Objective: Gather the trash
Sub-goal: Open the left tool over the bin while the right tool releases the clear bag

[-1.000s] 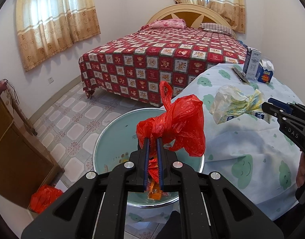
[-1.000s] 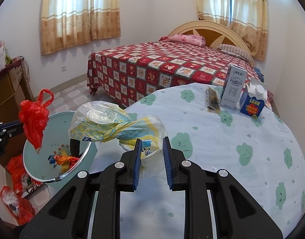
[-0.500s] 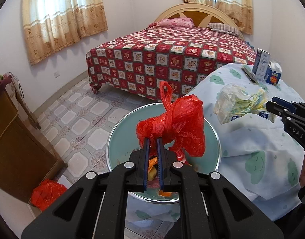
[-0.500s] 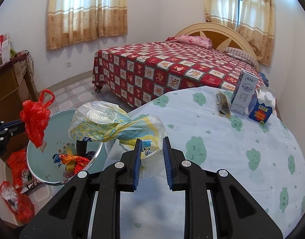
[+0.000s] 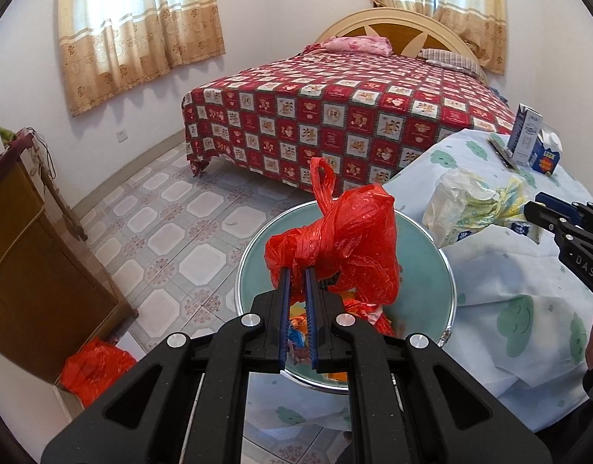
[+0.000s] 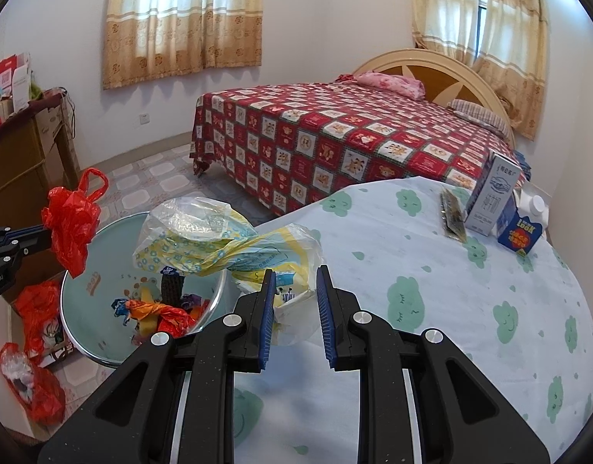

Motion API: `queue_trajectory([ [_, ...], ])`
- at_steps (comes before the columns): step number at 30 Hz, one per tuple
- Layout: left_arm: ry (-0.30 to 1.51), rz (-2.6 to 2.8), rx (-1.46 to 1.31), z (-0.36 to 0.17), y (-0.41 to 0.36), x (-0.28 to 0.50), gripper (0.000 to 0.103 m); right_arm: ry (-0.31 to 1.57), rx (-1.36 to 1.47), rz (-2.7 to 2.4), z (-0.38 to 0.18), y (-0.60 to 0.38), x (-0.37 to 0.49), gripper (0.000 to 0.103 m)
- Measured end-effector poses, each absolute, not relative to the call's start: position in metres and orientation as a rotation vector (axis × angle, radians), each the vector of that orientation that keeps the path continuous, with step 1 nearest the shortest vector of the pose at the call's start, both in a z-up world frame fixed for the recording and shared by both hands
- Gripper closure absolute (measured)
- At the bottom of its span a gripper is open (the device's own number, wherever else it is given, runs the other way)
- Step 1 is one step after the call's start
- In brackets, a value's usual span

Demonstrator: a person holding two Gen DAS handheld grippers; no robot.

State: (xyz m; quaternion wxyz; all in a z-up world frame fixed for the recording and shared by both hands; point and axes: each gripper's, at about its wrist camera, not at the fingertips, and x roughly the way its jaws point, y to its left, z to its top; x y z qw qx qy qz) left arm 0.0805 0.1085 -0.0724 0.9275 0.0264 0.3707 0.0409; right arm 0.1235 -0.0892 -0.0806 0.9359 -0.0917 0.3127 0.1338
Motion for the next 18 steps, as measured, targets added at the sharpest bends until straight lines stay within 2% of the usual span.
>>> queue_trajectory([
  [18, 0.752, 0.125, 0.015, -0.068, 0.133, 0.082, 0.095, 0.632, -0.221, 0.309, -0.076, -0.067, 0.127, 0.081],
])
